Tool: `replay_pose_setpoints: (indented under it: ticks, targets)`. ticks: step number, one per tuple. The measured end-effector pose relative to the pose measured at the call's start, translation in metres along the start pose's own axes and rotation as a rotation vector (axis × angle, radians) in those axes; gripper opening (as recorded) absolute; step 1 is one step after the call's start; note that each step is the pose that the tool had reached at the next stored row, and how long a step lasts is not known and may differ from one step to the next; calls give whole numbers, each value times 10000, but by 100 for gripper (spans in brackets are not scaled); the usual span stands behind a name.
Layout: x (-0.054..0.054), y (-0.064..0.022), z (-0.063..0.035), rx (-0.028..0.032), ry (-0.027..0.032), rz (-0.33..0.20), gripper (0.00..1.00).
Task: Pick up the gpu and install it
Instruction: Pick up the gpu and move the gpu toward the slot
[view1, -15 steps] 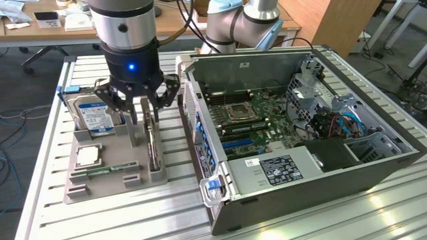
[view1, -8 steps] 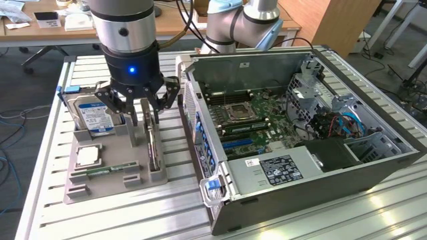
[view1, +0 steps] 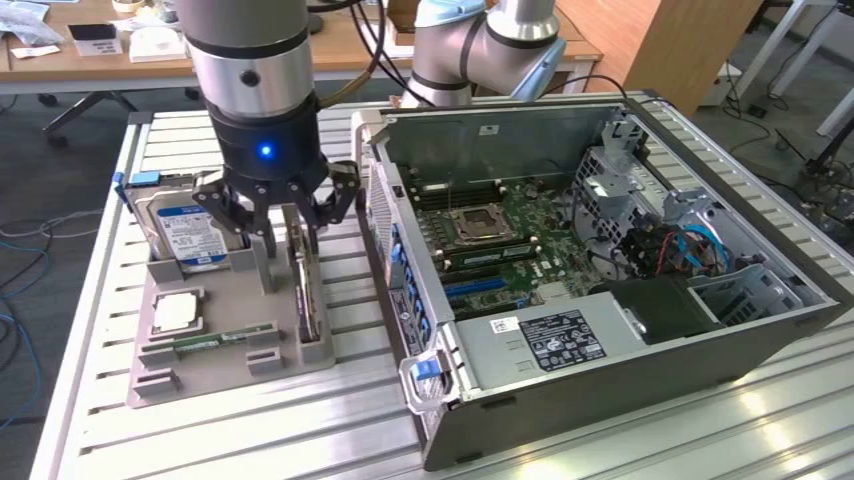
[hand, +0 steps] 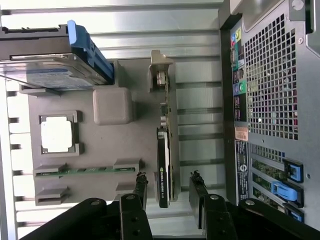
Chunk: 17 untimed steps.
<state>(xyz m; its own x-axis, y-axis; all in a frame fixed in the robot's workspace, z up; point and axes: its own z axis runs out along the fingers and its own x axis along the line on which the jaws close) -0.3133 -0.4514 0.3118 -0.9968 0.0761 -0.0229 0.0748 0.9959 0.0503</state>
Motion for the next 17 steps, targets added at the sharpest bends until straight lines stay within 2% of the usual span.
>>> replay_pose_setpoints:
  ticks: [10,17]
  targets:
    - [3,-7,133,0,0,-1,47]
    - [3,-7,142,0,1,0,47]
